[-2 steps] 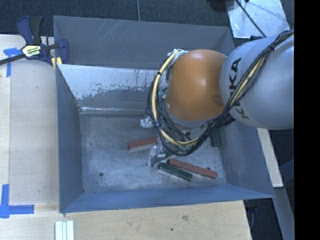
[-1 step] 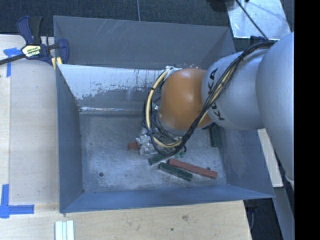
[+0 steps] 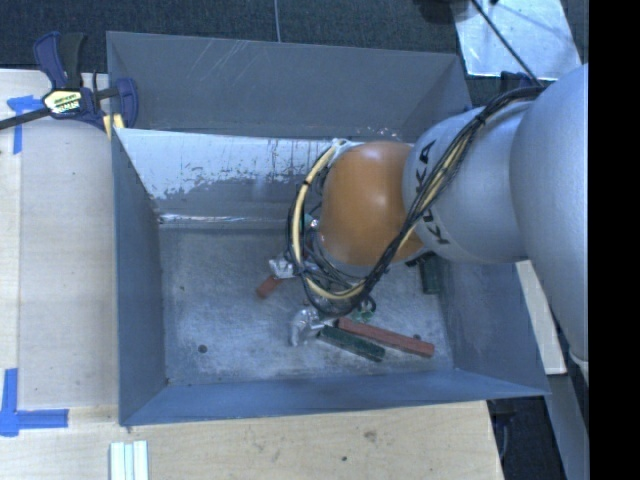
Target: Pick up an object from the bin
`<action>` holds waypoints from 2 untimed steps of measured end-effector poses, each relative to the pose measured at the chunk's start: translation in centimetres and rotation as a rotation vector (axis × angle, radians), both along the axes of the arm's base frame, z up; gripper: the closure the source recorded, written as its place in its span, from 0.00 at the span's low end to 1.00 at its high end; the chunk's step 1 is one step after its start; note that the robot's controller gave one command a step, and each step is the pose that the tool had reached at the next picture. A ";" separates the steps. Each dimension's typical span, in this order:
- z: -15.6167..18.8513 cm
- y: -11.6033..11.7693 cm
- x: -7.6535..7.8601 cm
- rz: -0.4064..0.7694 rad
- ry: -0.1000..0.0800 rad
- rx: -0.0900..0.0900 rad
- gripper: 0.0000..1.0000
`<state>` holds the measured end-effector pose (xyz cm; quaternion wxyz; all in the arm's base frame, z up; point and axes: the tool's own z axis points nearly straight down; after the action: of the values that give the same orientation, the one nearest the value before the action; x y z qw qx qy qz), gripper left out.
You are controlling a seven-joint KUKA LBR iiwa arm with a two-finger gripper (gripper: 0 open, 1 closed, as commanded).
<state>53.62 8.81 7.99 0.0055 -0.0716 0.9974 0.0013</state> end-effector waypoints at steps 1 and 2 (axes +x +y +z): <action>0.4 0.0 0.9 -0.004 -0.037 0.006 1.00; 0.0 0.0 -0.1 0.000 0.004 -0.001 0.00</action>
Offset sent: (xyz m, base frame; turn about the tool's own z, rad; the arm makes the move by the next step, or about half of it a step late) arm 0.0000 0.0000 0.0000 0.0000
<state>53.54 8.77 7.98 0.0035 -0.0718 0.9974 0.0010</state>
